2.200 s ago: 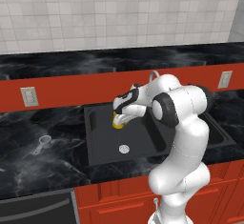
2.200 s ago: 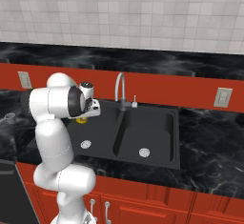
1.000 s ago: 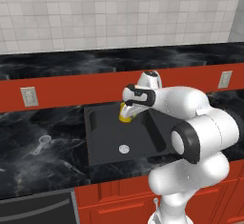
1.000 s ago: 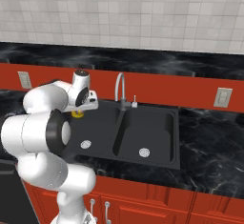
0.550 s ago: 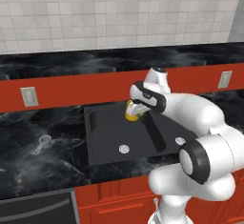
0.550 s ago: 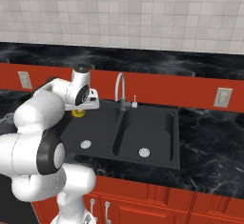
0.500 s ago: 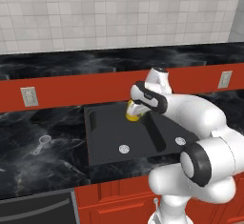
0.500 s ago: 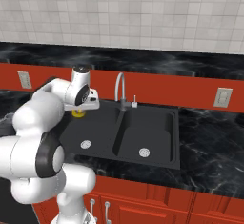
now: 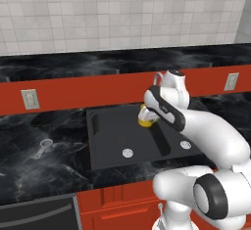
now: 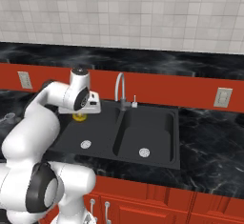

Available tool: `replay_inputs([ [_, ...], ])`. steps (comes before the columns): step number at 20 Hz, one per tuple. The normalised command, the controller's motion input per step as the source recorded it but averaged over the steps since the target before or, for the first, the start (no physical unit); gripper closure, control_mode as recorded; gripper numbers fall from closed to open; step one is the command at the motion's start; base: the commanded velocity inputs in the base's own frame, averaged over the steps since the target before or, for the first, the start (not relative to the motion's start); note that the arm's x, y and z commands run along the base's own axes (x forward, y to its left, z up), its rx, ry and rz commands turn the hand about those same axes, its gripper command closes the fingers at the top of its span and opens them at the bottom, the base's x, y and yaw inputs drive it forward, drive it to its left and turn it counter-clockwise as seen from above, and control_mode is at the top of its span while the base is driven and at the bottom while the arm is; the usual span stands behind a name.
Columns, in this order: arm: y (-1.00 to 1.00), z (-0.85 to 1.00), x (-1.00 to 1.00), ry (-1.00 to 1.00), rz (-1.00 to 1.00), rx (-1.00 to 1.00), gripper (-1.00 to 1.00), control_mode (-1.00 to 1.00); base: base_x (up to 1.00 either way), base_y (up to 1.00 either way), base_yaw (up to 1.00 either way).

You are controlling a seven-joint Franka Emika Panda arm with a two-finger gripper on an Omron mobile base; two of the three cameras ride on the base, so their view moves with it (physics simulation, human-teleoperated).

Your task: Move any existing items from the left basin to the right basin for drying. Then move the measuring cup from the counter to the left basin of the sink for washing.

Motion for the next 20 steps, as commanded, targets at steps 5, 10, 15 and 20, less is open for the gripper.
replay_inputs([
  [5,-0.33,0.06,-0.26,0.02,-0.1,0.0,1.0,-1.0,0.0,0.0,0.0],
  [10,-0.42,0.01,-0.1,0.08,-0.13,0.0,1.0,-1.0,0.0,0.0,0.0],
  [15,-0.47,0.0,0.0,0.09,-0.14,0.0,1.0,-1.0,0.0,0.0,0.0],
  [20,-0.49,0.0,0.0,0.06,-0.12,0.0,1.0,-1.0,0.0,0.0,0.0],
])
